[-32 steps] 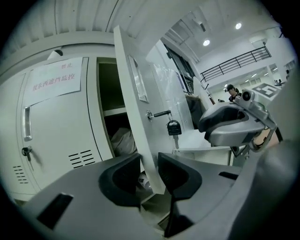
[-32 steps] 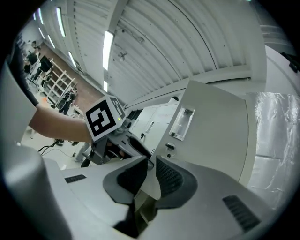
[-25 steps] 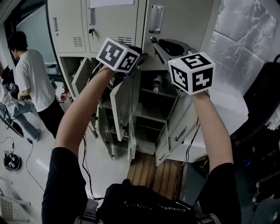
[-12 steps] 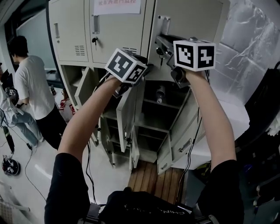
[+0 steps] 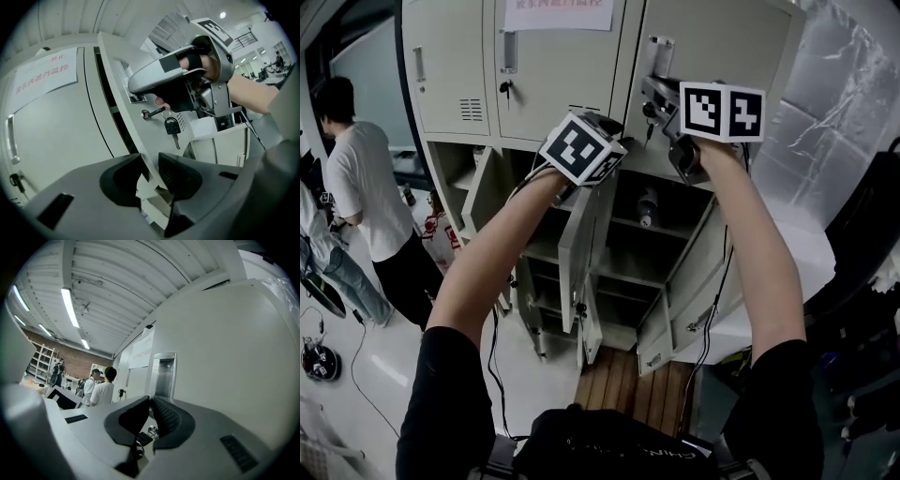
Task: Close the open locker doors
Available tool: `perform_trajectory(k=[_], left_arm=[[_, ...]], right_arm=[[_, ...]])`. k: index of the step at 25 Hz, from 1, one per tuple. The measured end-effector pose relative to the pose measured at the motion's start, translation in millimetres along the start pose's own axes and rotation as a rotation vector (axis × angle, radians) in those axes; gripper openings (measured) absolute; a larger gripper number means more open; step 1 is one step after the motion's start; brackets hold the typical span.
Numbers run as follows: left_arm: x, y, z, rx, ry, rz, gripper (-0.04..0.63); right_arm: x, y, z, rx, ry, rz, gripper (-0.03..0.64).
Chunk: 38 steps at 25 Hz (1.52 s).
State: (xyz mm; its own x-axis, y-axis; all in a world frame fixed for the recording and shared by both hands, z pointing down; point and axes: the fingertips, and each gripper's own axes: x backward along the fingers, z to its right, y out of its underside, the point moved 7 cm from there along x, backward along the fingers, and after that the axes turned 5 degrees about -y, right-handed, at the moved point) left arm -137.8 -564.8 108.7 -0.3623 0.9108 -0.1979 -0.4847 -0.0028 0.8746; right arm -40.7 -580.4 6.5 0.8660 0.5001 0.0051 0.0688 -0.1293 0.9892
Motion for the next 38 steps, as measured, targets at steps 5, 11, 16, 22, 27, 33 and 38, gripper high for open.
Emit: perform_trajectory(k=[5, 11, 16, 22, 27, 33, 38], left_arm=[[-2.5, 5.8, -12.6, -0.040, -0.071, 0.024, 0.108], [-1.9, 3.6, -25.0, 0.019, -0.033, 0.158, 0.034], [-14.3, -2.0, -23.2, 0.027, 0.027, 0.197, 0.021], [-35.2, -0.2, -27.9, 0.041, 0.024, 0.180, 0.020], [-42.8, -0.1, -29.7, 0.060, 0.053, 0.191, 0.020], [-43.4, -1.0, -29.8, 0.056, 0.051, 0.186, 0.020], [-43.4, -0.9, -29.8, 0.062, 0.053, 0.171, 0.020]], right_arm=[[-11.5, -0.2, 7.0, 0.015, 0.037, -0.017, 0.051], [-23.6, 1.4, 15.6, 0.024, 0.076, -0.020, 0.047], [-31.2, 3.3, 24.4, 0.021, 0.108, -0.018, 0.043], [-37.9, 4.3, 31.0, 0.017, 0.123, -0.019, 0.041], [-38.0, 4.7, 30.7, 0.023, 0.121, -0.013, 0.040], [-38.3, 4.0, 30.7, 0.021, 0.127, -0.012, 0.041], [-25.9, 8.1, 29.4, 0.035, 0.133, -0.006, 0.041]])
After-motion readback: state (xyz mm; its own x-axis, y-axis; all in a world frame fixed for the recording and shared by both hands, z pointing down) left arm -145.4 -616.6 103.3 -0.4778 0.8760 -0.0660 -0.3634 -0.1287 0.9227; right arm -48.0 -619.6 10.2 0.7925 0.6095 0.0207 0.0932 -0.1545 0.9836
